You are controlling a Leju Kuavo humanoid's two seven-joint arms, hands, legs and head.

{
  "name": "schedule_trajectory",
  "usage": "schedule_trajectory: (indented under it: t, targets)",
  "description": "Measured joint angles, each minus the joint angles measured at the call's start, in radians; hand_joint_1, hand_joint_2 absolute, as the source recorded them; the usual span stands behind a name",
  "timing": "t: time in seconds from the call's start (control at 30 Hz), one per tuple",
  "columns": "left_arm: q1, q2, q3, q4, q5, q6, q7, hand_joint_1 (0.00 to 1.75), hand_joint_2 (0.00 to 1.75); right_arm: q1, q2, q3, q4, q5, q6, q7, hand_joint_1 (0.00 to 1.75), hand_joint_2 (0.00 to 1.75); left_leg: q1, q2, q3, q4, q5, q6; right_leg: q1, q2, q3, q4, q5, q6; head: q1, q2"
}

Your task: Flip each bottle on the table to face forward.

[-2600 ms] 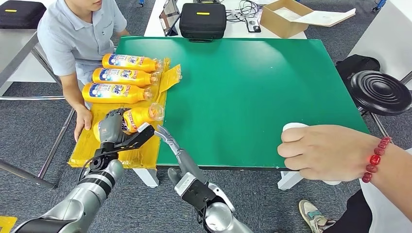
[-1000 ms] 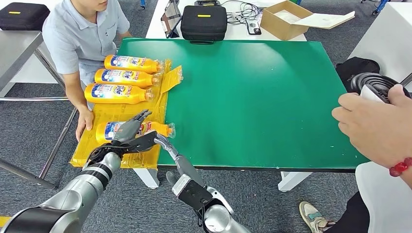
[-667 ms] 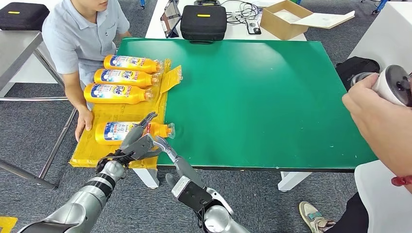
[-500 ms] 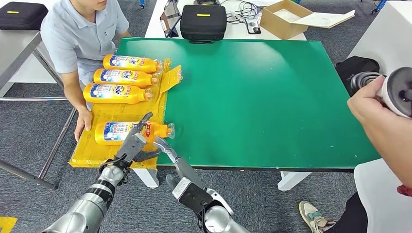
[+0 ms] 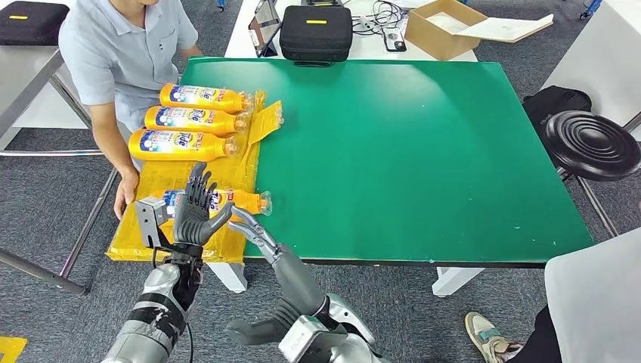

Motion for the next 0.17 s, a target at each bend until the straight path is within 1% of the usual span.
schedule_trajectory:
  t: [0.13, 0.17]
  targets:
    - [0.089, -0.011, -0.036, -0.106, -0.015, 0.030, -0.005, 0.00, 1.75, 0.050, -0.022, -0.019, -0.056, -0.005, -0.047, 0.000, 0.00, 1.75, 0.000, 0.000, -0.001, 0.000, -0.001, 0.000, 0.000, 0.000, 0.000, 0.000, 0.000, 0.000, 0.000, 0.000]
    - [0.101, -0.012, -0.042, -0.120, -0.023, 0.039, -0.007, 0.00, 1.75, 0.057, -0.025, -0.024, -0.063, -0.007, -0.054, 0.000, 0.00, 1.75, 0.000, 0.000, -0.001, 0.000, -0.001, 0.000, 0.000, 0.000, -0.001, 0.000, 0.000, 0.000, 0.000, 0.000]
